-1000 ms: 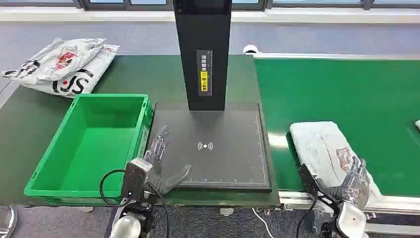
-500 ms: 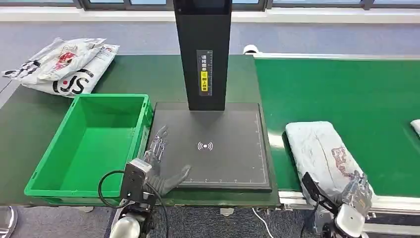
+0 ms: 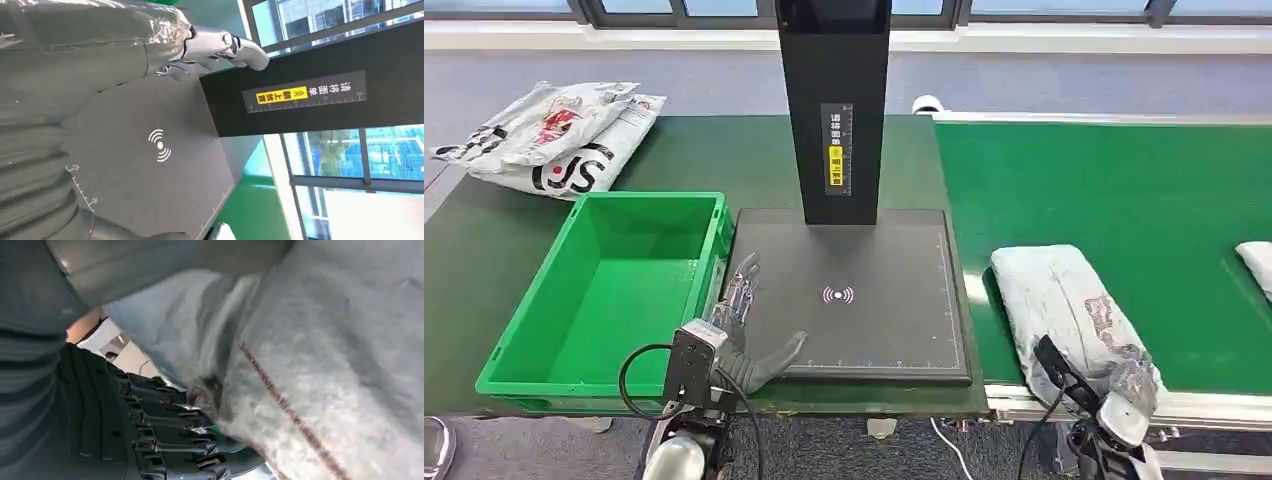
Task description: Moved the parcel from conveyor to table for the left to box.
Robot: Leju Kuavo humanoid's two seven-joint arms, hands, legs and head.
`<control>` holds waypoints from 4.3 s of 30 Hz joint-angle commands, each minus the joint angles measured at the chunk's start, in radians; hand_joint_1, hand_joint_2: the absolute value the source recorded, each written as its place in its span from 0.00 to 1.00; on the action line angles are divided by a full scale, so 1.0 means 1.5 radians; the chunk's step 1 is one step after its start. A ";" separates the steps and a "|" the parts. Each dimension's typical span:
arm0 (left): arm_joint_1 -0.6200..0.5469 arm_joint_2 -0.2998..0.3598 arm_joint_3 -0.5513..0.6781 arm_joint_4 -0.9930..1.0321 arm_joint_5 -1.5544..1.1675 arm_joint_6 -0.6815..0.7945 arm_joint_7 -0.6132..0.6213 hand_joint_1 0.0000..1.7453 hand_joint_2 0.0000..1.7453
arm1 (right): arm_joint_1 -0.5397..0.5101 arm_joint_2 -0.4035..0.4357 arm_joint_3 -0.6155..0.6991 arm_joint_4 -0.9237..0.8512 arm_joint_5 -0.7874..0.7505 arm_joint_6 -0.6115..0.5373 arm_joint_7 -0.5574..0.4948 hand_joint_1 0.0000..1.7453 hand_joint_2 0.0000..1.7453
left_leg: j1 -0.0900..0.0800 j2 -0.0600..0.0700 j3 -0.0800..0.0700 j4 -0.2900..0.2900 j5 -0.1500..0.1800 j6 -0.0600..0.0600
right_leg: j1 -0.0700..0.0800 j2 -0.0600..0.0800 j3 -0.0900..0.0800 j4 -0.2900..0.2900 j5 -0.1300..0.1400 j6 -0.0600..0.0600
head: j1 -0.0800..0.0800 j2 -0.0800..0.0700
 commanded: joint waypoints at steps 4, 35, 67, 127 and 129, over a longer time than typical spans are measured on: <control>0.006 -0.007 0.047 0.012 -0.002 -0.009 0.002 0.00 1.00 | -0.007 0.024 -0.007 0.056 -0.044 -0.011 -0.065 1.00 1.00 | 0.001 -0.001 -0.001 -0.001 0.002 0.002 | 0.001 -0.002 0.000 -0.002 0.000 -0.001 | 0.000 0.000; -0.020 -0.008 0.022 0.058 0.014 0.001 -0.034 0.00 1.00 | 0.146 0.087 0.279 -0.713 -0.566 -0.312 -0.480 1.00 1.00 | 0.000 -0.002 -0.008 -0.001 0.002 0.000 | 0.000 -0.002 -0.006 0.000 0.001 0.000 | 0.000 0.000; -0.116 0.010 -0.020 0.129 0.058 -0.018 -0.048 0.00 1.00 | -0.096 0.078 0.498 -0.330 -0.546 -0.262 -0.437 1.00 1.00 | 0.000 -0.001 -0.008 -0.001 0.004 -0.001 | 0.000 -0.001 -0.007 0.001 0.002 0.000 | 0.000 0.000; -0.043 0.030 0.043 0.038 0.035 0.006 -0.033 0.00 1.00 | 0.038 0.009 0.446 -0.572 -0.560 -0.034 -0.245 0.00 1.00 | 0.000 -0.004 -0.011 0.000 0.005 -0.002 | 0.000 -0.004 -0.009 0.002 0.002 -0.001 | 0.000 0.000; -0.041 0.032 0.045 0.034 0.037 0.003 -0.034 0.00 1.00 | 0.049 0.006 0.440 -0.586 -0.556 -0.035 -0.244 0.00 1.00 | 0.000 -0.005 -0.010 -0.001 0.005 -0.002 | 0.000 -0.005 -0.009 0.001 0.002 -0.002 | 0.000 0.000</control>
